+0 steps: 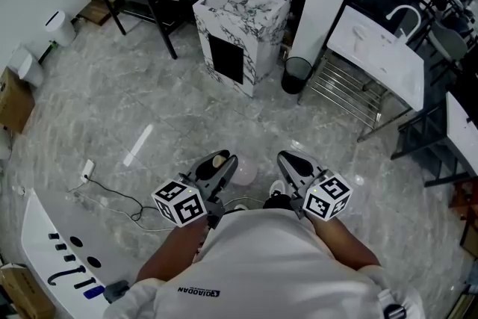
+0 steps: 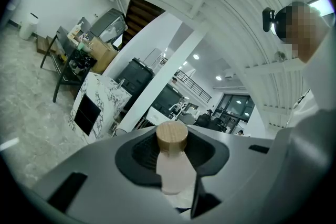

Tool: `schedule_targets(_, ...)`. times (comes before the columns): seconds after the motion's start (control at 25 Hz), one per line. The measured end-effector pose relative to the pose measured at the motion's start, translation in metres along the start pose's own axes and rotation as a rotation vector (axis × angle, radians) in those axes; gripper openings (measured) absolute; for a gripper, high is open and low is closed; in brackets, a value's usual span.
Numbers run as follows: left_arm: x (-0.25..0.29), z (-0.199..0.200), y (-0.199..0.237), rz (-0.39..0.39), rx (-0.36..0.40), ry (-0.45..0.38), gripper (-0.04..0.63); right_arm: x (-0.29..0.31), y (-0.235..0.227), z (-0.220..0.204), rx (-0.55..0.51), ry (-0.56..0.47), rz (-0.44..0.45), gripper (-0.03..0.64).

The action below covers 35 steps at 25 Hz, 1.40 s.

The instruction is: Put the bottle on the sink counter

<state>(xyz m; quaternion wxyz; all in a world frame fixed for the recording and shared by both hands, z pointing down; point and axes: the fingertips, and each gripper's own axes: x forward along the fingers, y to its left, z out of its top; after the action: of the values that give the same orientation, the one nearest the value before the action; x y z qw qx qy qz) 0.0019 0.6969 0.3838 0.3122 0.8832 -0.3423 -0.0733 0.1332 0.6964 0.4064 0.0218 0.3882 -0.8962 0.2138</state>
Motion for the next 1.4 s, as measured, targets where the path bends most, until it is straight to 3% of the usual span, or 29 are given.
schedule_targets(0.68,-0.024,0.008,0.024,0.031,-0.025,-0.01,0.13,0.025,0.012,-0.009,0.035,0.057,0.013,0.041)
schedule_targets(1.4,0.011,0.038,0.071,0.086,-0.038,-0.033,0.13,0.085,-0.033,0.016,0.066,0.043,0.047,0.041)
